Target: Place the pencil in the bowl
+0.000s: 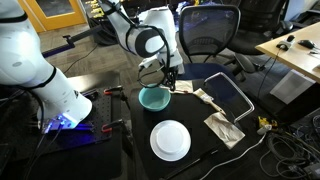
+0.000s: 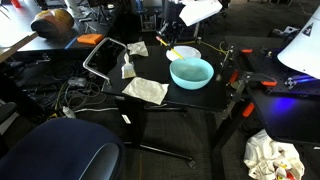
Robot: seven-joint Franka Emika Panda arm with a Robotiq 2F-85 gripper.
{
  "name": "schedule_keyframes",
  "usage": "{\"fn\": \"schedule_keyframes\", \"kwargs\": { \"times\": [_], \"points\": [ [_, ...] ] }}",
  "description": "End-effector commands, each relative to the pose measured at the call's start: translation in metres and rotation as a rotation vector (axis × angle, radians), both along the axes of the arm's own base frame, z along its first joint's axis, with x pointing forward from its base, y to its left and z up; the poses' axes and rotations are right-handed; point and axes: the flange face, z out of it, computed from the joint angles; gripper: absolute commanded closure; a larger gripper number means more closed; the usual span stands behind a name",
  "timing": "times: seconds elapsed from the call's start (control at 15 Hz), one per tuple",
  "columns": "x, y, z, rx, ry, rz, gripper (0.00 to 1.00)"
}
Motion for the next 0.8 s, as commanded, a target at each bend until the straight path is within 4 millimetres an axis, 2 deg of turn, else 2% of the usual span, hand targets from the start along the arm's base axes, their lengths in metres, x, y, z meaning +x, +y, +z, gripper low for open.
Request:
{"fn": "schedule_keyframes", "kwargs": {
  "times": [0.0,0.4,0.73],
  "points": [
    [-0.017,0.0,-0.007,0.018,-0.026,-0.007,0.98],
    [-0.039,0.005,-0.018,0.033,-0.032,0.008,0.98],
    [-0.049,0.012,-0.025,0.031,-0.046,0.007,0.98]
  ]
}}
